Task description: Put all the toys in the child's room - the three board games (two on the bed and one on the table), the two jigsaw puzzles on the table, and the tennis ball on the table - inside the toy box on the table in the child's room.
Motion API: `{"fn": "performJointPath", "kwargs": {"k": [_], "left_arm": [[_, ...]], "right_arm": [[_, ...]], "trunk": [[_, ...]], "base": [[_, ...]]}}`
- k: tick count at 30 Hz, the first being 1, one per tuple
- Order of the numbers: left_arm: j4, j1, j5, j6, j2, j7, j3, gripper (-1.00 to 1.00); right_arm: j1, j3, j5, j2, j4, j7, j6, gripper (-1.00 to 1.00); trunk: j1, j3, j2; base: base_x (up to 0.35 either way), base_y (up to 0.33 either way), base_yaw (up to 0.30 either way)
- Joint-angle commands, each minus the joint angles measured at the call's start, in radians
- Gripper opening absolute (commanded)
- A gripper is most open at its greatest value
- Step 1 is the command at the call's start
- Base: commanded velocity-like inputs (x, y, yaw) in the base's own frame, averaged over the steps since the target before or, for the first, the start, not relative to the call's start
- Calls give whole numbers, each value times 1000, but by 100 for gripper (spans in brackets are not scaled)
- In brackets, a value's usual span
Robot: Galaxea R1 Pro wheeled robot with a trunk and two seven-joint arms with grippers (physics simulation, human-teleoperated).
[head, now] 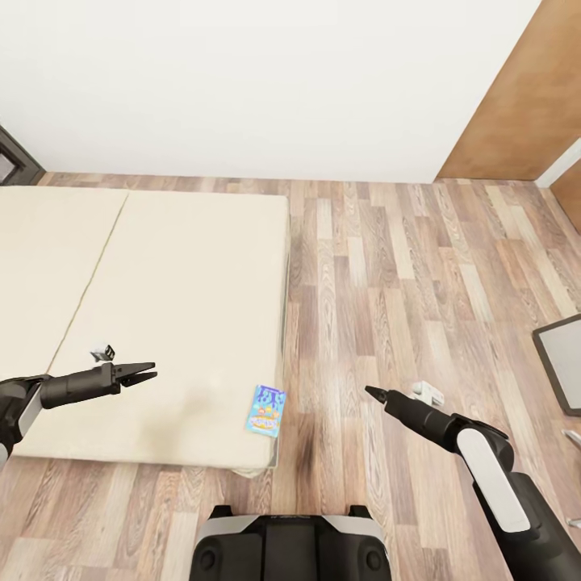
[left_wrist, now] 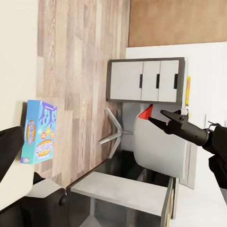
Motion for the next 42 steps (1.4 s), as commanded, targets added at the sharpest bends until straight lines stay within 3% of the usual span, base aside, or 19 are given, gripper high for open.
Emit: {"fn": "performJointPath", "kwargs": {"k": [1, 42], "left_arm": [[0, 0, -1, 11, -1, -4, 0, 100], [3, 0, 1, 11, 1, -4, 2, 100]], "right_arm": [[0, 0, -10, 0, -2, -10, 4, 100], [0, -3, -12, -8, 23, -7, -39, 100]], "trunk": [[1, 1, -1], [1, 69, -1]], "base": [[0, 0, 0], [0, 0, 0]]}}
